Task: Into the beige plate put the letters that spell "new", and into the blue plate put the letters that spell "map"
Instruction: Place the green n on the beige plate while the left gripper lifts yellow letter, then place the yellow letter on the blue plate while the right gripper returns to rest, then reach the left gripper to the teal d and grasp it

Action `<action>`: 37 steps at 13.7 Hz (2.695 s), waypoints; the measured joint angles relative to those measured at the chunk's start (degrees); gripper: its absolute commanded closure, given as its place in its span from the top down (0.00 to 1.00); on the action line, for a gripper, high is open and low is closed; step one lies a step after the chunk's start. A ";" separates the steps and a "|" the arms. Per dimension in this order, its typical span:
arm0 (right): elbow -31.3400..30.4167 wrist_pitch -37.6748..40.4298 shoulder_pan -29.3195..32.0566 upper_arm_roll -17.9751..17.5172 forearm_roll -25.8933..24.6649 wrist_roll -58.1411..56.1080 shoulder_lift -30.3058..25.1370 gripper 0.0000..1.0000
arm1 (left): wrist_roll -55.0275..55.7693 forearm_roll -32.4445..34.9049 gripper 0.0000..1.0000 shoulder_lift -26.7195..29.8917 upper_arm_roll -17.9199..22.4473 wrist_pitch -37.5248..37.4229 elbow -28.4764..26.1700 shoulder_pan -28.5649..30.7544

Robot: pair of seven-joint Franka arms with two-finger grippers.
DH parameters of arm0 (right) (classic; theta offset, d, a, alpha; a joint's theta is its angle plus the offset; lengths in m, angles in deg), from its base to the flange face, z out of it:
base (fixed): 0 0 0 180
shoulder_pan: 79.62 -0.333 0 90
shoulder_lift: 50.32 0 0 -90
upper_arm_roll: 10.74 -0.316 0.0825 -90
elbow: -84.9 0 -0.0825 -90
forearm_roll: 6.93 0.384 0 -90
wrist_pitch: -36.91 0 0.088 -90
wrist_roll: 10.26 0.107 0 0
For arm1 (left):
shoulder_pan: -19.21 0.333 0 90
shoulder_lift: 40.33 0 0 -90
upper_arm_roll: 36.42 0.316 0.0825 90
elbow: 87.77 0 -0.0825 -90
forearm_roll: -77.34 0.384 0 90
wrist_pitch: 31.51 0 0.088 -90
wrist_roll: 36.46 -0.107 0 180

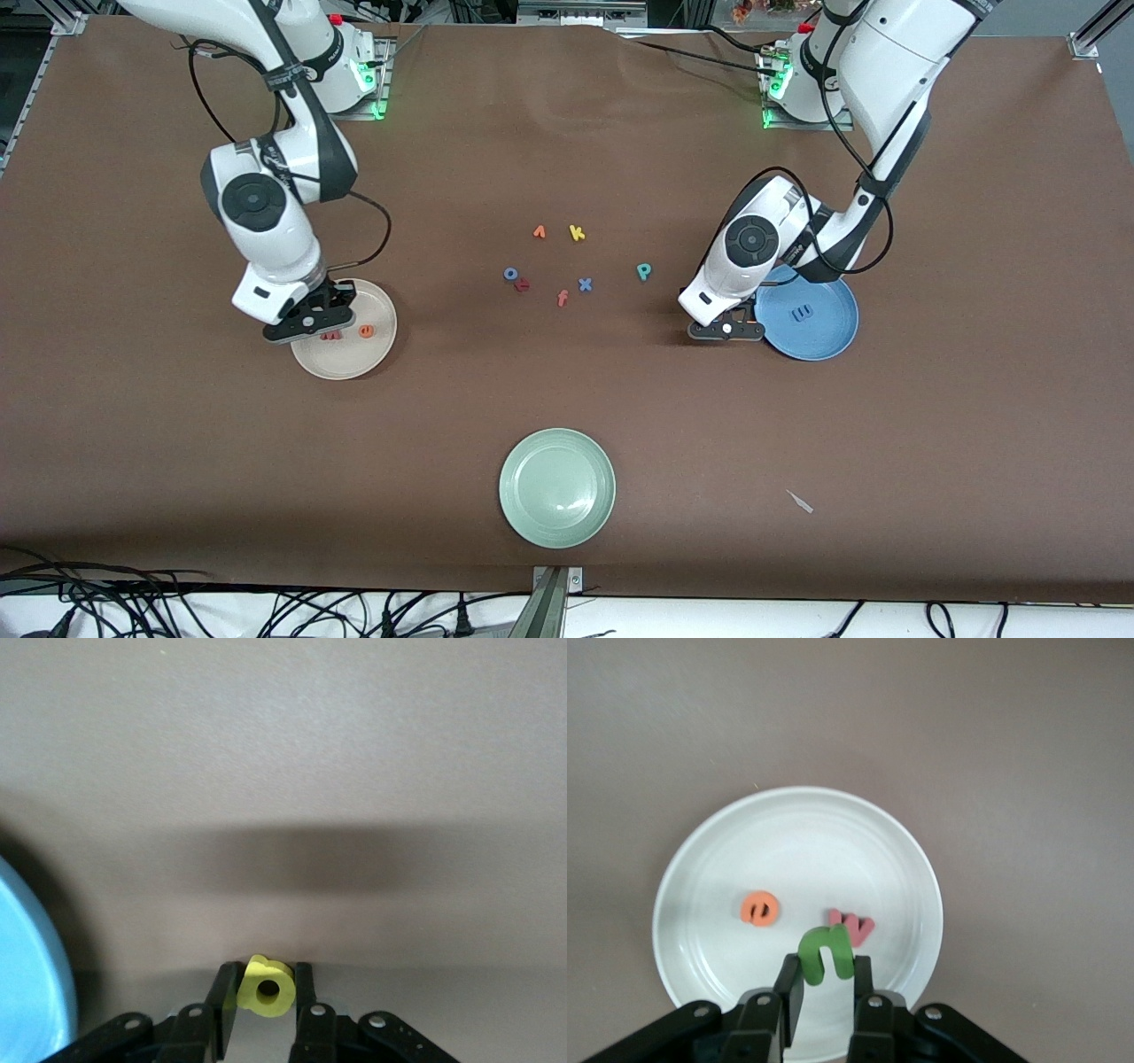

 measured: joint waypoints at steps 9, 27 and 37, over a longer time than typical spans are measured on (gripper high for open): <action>-0.54 0.22 -0.46 -0.33 7.27 -0.50 0.07 0.68 | -16.20 -0.49 0.02 5.10 -0.02 -20.68 8.79 6.31; 36.08 52.90 6.21 -2.43 12.03 -7.89 -11.75 1.00 | -27.05 -5.10 1.00 2.96 -2.69 -22.00 5.38 15.72; 36.04 56.82 6.06 -2.18 15.24 -7.58 -11.54 1.00 | 18.33 -7.60 1.00 2.84 -18.13 -11.78 4.35 11.08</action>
